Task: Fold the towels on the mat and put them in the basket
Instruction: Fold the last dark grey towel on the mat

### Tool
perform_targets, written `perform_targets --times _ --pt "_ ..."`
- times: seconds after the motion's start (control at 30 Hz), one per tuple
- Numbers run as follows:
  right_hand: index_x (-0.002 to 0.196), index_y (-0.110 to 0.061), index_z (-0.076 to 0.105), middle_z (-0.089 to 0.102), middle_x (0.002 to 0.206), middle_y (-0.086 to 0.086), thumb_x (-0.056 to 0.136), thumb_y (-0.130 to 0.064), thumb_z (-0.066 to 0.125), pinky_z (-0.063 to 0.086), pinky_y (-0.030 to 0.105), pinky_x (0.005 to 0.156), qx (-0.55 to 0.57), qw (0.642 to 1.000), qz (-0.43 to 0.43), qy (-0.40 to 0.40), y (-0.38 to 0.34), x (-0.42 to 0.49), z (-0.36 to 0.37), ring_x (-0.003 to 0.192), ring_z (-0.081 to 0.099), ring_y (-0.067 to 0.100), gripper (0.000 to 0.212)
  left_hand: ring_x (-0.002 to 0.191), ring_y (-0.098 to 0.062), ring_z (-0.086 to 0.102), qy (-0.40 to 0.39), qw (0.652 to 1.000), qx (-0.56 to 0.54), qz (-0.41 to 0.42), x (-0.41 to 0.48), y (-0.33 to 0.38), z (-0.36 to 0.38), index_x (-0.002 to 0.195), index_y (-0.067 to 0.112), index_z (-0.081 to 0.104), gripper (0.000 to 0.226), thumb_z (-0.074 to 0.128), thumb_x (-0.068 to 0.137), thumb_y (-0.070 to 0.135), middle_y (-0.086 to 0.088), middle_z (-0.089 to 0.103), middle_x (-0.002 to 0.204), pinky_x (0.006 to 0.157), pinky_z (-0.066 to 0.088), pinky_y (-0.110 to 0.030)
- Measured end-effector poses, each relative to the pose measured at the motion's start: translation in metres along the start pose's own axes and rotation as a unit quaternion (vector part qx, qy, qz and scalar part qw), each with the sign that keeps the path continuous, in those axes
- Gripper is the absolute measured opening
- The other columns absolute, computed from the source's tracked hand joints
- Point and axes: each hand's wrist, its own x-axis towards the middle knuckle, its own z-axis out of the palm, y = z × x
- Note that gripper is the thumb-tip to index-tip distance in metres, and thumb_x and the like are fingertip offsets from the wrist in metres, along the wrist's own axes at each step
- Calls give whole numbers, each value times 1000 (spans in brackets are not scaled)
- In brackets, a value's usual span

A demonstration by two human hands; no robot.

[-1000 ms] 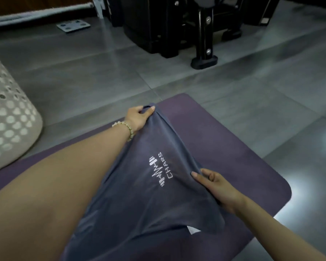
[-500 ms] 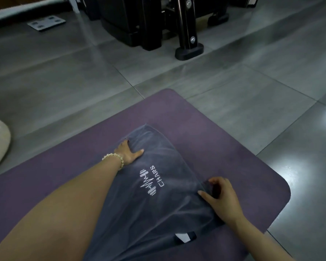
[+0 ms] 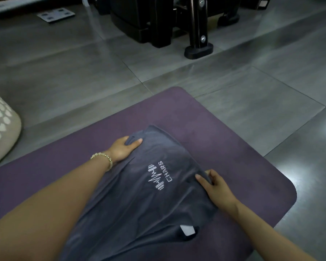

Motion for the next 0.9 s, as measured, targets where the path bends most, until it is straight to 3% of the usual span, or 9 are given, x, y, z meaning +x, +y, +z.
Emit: perform_targets --times 0.07,0.13,0.2,0.33,0.43,0.57,0.7,0.9 --pt "95 -7 60 67 87 2 92 -23 61 48 10 63 77 997 1 -3 -25 -4 12 79 62 13 17 92 -16 67 -35 994 -97 -37 -20 8 -14 107 17 64 24 64 88 31 -6 68 112 86 54 -30" --pt "104 -9 66 73 96 6 92 -28 60 54 21 71 150 988 7 -40 -57 -8 30 87 68 16 23 81 -16 69 -73 977 -185 -73 -45 16 -31 111 7 63 28 66 87 21 -11 69 108 74 58 -26" --pt "105 -10 69 74 98 8 92 -28 60 57 27 73 204 975 2 -89 -97 -17 54 88 70 20 25 86 -21 70 -123 951 -266 -93 -72 22 -50 115 0 63 37 66 83 19 -16 69 110 77 58 -30" --pt "113 -10 68 73 104 9 94 -25 57 57 26 79 233 951 -62 -191 -175 -45 108 97 69 21 27 83 -18 71 -125 910 -390 -64 -131 38 -101 87 8 77 25 57 87 24 -10 73 98 74 59 -29" --pt "114 -8 67 72 106 11 93 -24 58 56 28 85 215 936 -101 -261 -227 -72 140 100 68 23 28 88 -15 71 -53 934 -352 -15 -176 49 -155 98 13 73 30 64 79 33 -5 73 103 77 57 -26" --pt "108 -7 68 72 103 12 90 -26 60 55 29 82 150 925 -153 -314 -284 -113 179 94 69 22 27 102 -17 67 32 955 -290 51 -241 57 -227 120 12 62 51 72 74 30 -5 71 110 88 55 -30" --pt "109 -2 68 72 104 15 78 -34 63 56 27 79 81 909 -209 -351 -334 -165 214 94 68 23 45 99 -15 68 61 956 -267 109 -312 63 -271 113 15 64 34 68 82 26 -3 72 108 82 56 -26" --pt "92 -10 75 73 94 9 69 -36 65 56 24 72 26 849 -242 -469 -398 -238 233 85 70 16 37 88 -12 71 59 949 -258 172 -415 60 -329 105 19 68 34 71 71 25 0 74 99 66 57 -19"
